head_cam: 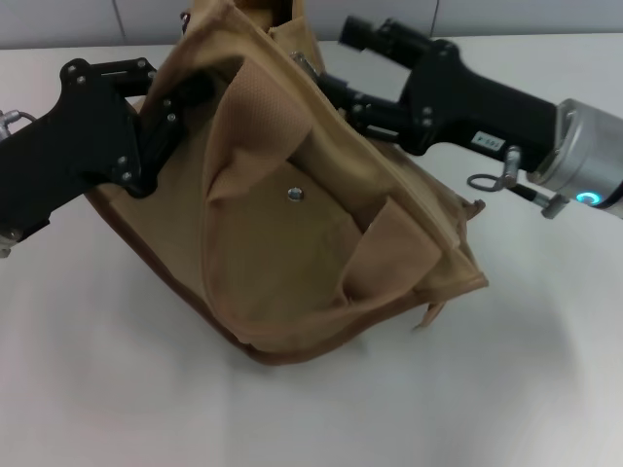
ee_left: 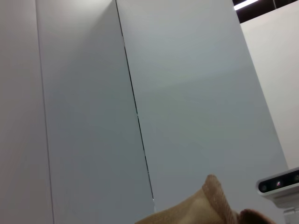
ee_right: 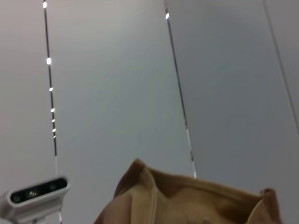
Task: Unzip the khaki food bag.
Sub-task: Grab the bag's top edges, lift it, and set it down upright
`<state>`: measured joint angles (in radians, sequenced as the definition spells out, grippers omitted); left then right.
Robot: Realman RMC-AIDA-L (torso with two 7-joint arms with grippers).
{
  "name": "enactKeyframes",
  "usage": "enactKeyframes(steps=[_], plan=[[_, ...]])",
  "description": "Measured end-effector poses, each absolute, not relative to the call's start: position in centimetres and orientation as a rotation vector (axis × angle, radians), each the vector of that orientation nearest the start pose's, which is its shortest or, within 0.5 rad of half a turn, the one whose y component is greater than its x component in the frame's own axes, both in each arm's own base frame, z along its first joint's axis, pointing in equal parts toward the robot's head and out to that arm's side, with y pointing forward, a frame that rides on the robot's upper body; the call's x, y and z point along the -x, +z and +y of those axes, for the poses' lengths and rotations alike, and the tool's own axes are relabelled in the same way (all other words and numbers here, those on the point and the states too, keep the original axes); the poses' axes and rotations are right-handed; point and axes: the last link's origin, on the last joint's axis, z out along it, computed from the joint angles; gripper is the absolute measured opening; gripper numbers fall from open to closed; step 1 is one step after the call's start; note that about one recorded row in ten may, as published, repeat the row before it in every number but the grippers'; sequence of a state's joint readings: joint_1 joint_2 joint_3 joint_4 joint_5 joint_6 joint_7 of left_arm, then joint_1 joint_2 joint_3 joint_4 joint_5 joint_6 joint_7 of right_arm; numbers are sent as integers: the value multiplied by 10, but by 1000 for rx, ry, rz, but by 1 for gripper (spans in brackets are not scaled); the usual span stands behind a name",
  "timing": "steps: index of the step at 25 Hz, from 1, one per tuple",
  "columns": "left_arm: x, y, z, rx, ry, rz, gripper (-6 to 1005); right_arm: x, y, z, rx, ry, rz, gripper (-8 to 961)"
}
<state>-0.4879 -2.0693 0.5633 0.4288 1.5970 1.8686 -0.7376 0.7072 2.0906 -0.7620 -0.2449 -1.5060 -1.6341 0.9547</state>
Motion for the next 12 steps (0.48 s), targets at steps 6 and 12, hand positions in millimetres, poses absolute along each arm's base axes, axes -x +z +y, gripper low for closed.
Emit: enactKeyframes(steps=[6, 12], plan=[[239, 29, 299, 2300, -1276, 92, 96, -178, -38, 343, 2613, 1297, 258, 682], [236, 27, 299, 2310, -1285, 104, 98, -177, -44, 347, 2669, 1219, 283, 536]])
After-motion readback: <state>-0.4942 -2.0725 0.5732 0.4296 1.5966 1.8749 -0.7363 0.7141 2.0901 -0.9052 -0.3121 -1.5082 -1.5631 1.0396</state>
